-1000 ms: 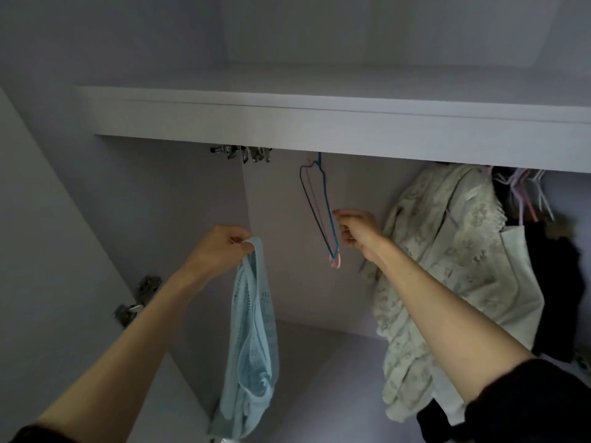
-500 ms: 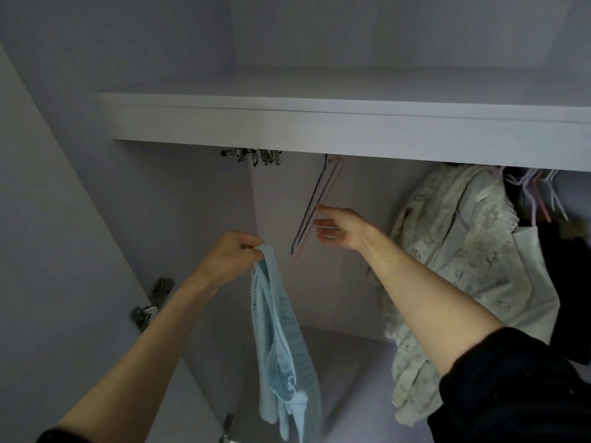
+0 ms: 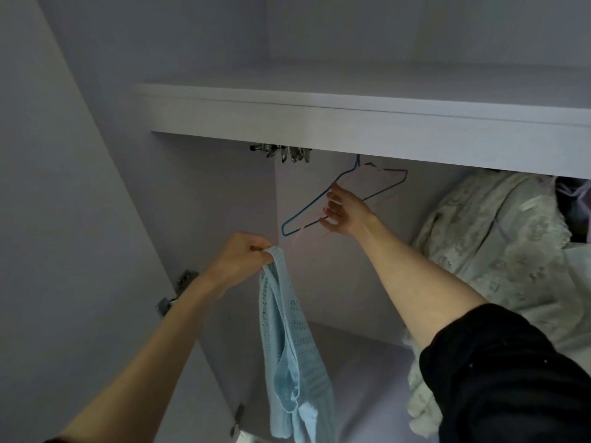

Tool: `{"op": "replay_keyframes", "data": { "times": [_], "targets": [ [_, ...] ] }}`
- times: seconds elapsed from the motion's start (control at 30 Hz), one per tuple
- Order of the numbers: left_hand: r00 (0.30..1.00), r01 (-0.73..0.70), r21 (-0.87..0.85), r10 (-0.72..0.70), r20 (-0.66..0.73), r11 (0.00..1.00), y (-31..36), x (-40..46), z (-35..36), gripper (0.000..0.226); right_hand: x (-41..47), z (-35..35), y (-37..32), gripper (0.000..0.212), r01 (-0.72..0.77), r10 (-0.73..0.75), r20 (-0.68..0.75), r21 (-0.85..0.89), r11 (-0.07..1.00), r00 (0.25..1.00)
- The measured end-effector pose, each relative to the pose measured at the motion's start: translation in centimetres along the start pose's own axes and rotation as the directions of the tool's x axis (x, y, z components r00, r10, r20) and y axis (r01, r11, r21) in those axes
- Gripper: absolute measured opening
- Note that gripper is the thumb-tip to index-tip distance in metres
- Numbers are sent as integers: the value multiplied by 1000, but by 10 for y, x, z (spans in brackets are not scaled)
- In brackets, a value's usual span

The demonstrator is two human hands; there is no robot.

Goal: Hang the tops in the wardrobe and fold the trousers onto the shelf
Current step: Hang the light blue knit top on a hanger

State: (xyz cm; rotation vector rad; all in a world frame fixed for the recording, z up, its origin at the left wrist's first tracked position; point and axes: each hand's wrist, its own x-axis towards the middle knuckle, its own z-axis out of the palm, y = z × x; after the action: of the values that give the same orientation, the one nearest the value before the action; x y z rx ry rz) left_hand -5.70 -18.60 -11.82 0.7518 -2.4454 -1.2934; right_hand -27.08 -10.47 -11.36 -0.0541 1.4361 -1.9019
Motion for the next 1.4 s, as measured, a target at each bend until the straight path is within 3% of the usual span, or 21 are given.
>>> {"op": "replay_keyframes", "data": {
  "times": [0.1,0.17,0.23,0.43,0.63,0.73,0.87,1.0,1.1,1.2,1.27,1.33,1.4],
  "targets": [
    [1000,10,-7,-10,0,1000,-5,1,-1,17,0,4,-4,21,101,-95,-102,55,993,990],
    [1000,21,-3,-21,-4,1000,-7,2,0,17,-2,-2,-6,21,174,-174,-143,-11,985,974],
    [1000,21,1,-21,3,1000,-9,4,4,19,-7,-17,-5,23,237,-248,-148,-85,968,957],
    [998,49,21,-50,30,999,-5,10,25,14,-29,-66,-11,30,402,-410,-113,-93,911,905],
    [997,69,36,-70,26,997,4,14,44,19,-53,-96,-24,37,450,-472,-65,-209,868,879],
    [998,66,-2,-66,4,998,3,15,47,19,-61,-108,-25,42,414,-433,-35,-239,878,901],
    [996,84,-87,-86,-20,993,2,10,48,22,-66,-132,5,37,346,-379,-120,-227,910,918],
    [988,151,-223,-137,76,963,4,1,51,25,-77,-160,51,36,322,-355,-249,-164,933,901],
    [977,193,-206,-170,127,959,6,-4,61,22,-95,-181,72,29,374,-407,-285,-165,913,868],
    [949,261,-96,-237,207,961,8,-5,73,16,-118,-195,85,35,454,-526,-247,-295,841,814],
    [919,272,52,-275,284,961,8,-6,78,13,-126,-199,86,26,463,-558,-189,-382,800,808],
    [878,241,157,-284,385,958,7,-10,84,10,-125,-202,87,21,425,-522,-196,-383,820,830],
    [833,235,179,-293,470,955,5,-15,91,9,-119,-206,91,30,286,-381,-308,-311,906,872]
  ]
}}
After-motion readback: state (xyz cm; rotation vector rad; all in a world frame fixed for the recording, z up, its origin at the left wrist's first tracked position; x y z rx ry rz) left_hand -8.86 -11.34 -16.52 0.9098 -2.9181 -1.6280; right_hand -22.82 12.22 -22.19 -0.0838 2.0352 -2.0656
